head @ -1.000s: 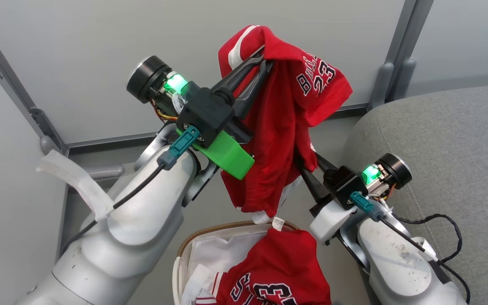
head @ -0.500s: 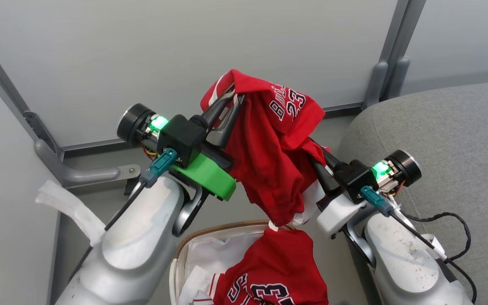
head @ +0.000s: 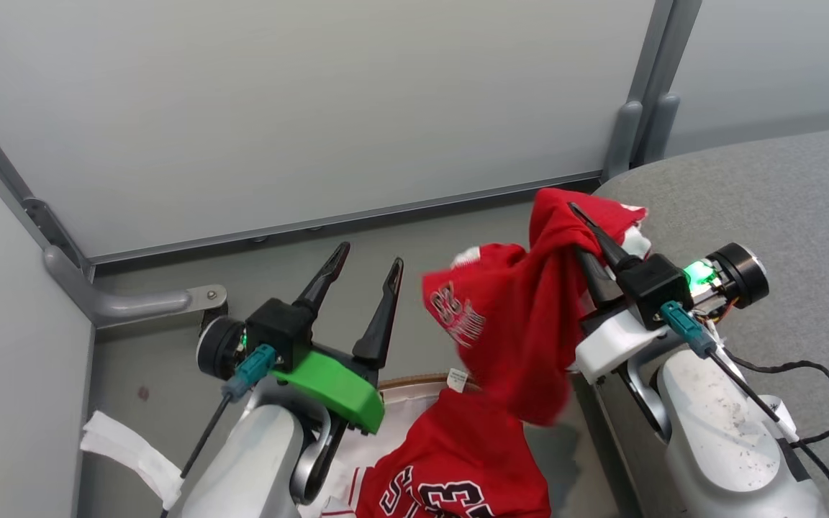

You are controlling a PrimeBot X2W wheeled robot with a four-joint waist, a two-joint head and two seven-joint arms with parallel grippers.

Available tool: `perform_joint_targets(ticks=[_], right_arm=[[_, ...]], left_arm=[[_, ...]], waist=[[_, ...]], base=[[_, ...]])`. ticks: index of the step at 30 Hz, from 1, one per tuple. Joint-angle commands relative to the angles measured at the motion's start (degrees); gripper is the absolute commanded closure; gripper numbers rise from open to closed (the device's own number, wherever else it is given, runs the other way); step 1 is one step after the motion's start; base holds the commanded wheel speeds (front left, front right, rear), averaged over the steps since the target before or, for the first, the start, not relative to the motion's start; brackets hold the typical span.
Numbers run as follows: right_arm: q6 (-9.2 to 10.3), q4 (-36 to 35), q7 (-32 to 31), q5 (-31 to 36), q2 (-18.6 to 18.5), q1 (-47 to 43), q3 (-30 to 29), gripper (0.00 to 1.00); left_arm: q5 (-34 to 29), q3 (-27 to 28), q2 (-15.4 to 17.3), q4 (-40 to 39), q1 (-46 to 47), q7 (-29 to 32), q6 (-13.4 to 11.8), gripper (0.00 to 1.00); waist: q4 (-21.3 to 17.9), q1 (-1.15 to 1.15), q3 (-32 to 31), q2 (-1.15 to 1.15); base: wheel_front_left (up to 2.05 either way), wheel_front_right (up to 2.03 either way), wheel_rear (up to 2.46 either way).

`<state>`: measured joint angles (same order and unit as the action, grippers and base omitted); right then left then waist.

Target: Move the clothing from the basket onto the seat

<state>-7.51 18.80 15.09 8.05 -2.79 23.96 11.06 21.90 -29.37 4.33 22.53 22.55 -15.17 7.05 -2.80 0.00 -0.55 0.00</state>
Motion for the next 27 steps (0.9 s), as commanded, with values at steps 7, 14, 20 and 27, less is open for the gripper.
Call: perform_joint_targets(ticks=[7, 14, 20, 27], right_arm=[[0.04, -1.13, 0.12, 1.68, -0.17, -2.48, -3.35, 1.0], [0.04, -1.68, 0.12, 2.14, -0.19, -3.12, -5.5, 1.0], [0.04, -2.0, 0.12, 2.37, -0.19, -2.19, -6.33, 1.0], [0.05, -2.92, 0.12, 3.32, -0.19, -1.75, -7.41, 1.0]], left_arm=[[-4.12, 0.6, -0.46, 1.78, -5.7, 0.03, 0.37, 0.0], [-5.52, 1.44, -0.85, 3.2, -9.23, 0.03, 0.51, 0.0], [-5.87, 1.55, -1.07, 3.17, -10.03, 0.03, 0.52, 0.0], [-5.49, 1.43, -1.28, 2.25, -10.39, 0.03, 0.5, 0.0]], waist=[[-0.92, 0.0, 0.09, 0.0], [-2.67, 0.0, 0.65, 0.0], [-5.38, 0.0, 1.24, 0.0], [-10.52, 0.0, 2.19, 0.0]], base=[[0.0, 0.0, 0.0], [0.0, 0.0, 0.0], [0.0, 0.0, 0.0], [0.0, 0.0, 0.0]])
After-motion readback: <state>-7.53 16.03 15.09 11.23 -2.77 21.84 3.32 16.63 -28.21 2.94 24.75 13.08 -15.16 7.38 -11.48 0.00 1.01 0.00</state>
